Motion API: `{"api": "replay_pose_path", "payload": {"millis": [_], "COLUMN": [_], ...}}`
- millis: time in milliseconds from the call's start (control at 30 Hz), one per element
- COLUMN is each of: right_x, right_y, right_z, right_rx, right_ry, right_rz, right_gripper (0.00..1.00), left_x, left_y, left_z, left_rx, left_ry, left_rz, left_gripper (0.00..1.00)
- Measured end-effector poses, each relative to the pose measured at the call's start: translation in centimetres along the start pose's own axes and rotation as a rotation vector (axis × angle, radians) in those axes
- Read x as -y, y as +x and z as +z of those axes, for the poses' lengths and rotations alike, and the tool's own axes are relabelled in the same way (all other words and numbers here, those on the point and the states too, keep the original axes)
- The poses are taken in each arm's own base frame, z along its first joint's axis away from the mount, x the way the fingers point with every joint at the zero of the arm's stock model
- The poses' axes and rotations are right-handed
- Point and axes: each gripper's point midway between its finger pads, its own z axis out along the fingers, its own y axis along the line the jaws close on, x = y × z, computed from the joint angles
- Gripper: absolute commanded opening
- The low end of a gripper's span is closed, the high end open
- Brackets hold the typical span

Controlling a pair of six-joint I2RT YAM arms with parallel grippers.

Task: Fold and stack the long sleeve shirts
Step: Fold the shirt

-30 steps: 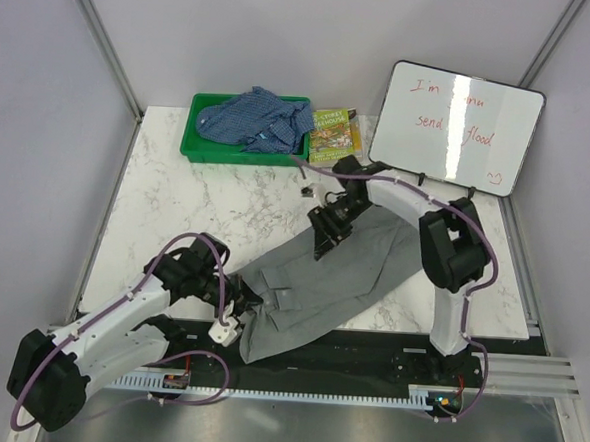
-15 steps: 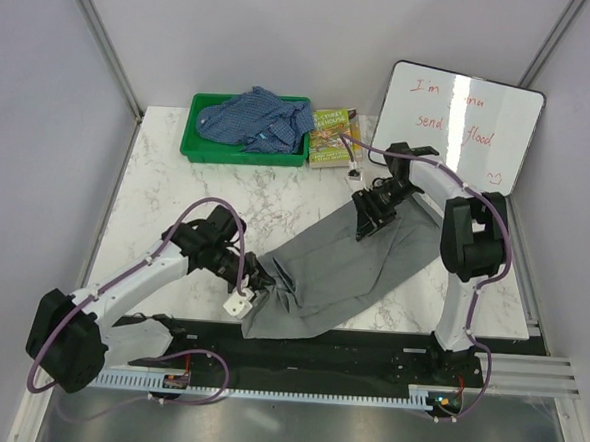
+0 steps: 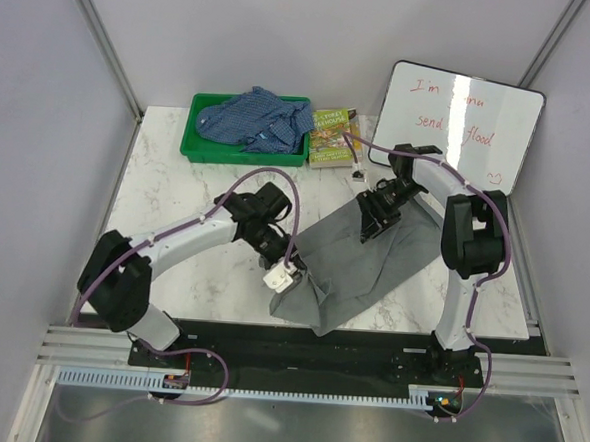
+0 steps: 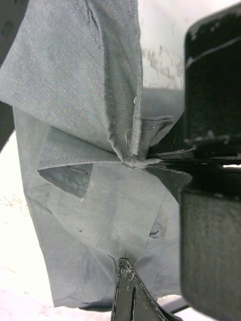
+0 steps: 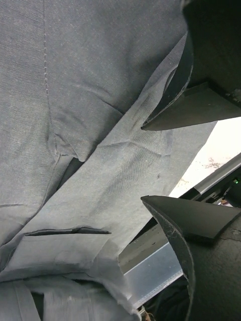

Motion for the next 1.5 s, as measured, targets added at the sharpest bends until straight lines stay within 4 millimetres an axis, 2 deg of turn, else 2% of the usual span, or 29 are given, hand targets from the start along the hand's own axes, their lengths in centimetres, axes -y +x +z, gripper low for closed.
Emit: {"api": "replay_pose_path", "payload": {"millis": [133, 200, 233, 333, 433, 767, 933, 1067, 1200, 1300, 1367, 1500], "right_x": [0.1, 0.3, 0.4, 0.5, 0.5, 1.4, 1.9, 2.3, 2.7, 2.9, 2.7, 2.1], "right_y": [0.3, 0.4, 0.4, 0.6, 0.9, 1.4, 1.4, 1.6, 1.3, 0.5, 0.0, -0.8], "right_z": [-0.3, -0.4, -0.5, -0.7, -0.9, -2.5, -3.6, -4.1, -4.1, -3.1, -2.2, -0.8], "right_rx": [-0.002, 0.0, 0.001, 0.002, 0.0, 0.018, 0.033, 0.035, 0.041, 0.037, 0.029, 0.022], "right_ry": [-0.006, -0.005, -0.005, -0.009, -0.017, -0.016, -0.007, 0.021, 0.073, 0.121, 0.135, 0.148], "right_rz": [0.007, 0.01, 0.011, 0.016, 0.027, 0.054, 0.064, 0.07, 0.067, 0.045, 0.028, 0.007], "right_gripper": [0.63, 0.64, 0.64, 0.66, 0.66, 0.67, 0.64, 0.59, 0.57, 0.56, 0.55, 0.56], "left_x": [-1.7, -2.5, -2.9, -3.8, -4.7, -8.3, -11.0, -12.1, -10.9, -8.5, -6.8, -3.5], "left_y": [1.7, 2.3, 2.5, 2.9, 3.0, 5.2, 6.7, 8.1, 10.4, 11.7, 12.1, 12.2], "left_z": [1.2, 1.5, 1.7, 2.2, 3.0, 3.8, 2.9, 0.7, -1.9, -2.9, -2.5, -0.2], "left_rx": [-0.01, -0.018, -0.021, -0.038, -0.052, -0.114, -0.168, -0.199, -0.227, -0.249, -0.263, -0.286], "left_ry": [0.029, 0.032, 0.032, 0.044, 0.058, -0.01, -0.134, -0.22, -0.279, -0.284, -0.264, -0.187], "left_rz": [-0.046, -0.061, -0.066, -0.067, -0.072, -0.148, -0.225, -0.368, -0.552, -0.69, -0.761, -0.896], "left_gripper": [0.07, 0.13, 0.17, 0.44, 0.55, 0.59, 0.61, 0.59, 0.56, 0.52, 0.49, 0.43]}}
